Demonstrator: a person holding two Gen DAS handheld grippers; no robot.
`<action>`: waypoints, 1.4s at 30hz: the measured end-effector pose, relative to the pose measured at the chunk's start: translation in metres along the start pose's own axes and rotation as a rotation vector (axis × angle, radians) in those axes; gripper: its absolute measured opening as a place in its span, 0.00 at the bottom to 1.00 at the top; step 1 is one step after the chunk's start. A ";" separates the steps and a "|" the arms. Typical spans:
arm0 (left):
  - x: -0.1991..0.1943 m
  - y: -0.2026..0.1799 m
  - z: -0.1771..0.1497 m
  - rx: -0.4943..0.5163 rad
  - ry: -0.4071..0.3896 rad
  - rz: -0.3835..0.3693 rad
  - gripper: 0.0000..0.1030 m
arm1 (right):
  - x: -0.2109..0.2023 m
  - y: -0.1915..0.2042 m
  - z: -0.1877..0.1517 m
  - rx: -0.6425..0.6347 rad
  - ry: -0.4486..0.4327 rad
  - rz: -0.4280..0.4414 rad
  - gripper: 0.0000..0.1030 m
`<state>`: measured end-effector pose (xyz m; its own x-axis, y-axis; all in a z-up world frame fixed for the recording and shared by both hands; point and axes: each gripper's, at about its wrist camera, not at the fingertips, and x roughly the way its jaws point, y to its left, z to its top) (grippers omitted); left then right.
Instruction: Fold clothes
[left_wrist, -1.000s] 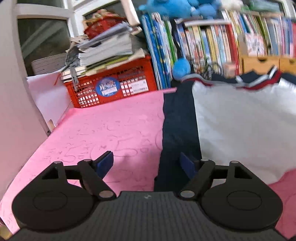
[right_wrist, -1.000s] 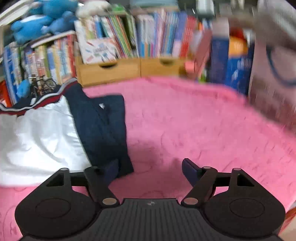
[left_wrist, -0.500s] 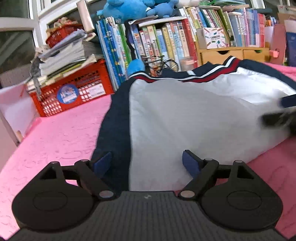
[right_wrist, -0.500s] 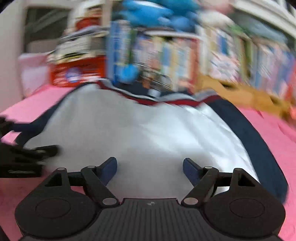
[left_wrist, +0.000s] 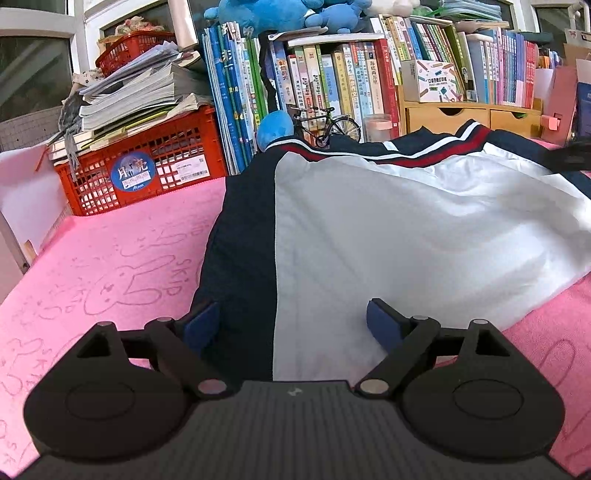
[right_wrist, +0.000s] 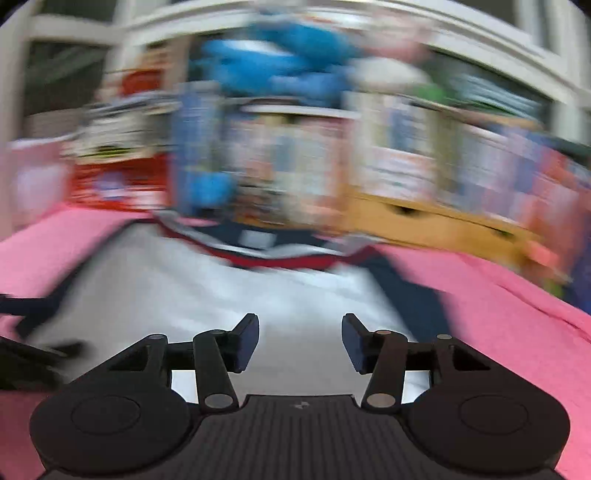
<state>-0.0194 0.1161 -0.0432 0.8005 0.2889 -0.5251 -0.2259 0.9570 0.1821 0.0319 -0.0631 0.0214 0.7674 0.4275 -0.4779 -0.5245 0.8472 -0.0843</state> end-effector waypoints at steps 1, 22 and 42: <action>0.000 0.000 0.000 0.001 0.000 0.002 0.86 | 0.013 0.016 0.003 -0.025 0.014 0.047 0.50; -0.007 0.031 0.061 -0.119 -0.121 -0.093 0.87 | 0.055 -0.077 0.005 0.159 -0.011 -0.022 0.54; 0.121 0.012 0.078 -0.025 0.022 0.059 1.00 | 0.149 -0.132 0.004 0.199 0.128 -0.092 0.84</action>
<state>0.1184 0.1605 -0.0395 0.7733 0.3447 -0.5322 -0.2862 0.9387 0.1922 0.2174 -0.1096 -0.0349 0.7489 0.3129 -0.5842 -0.3619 0.9316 0.0350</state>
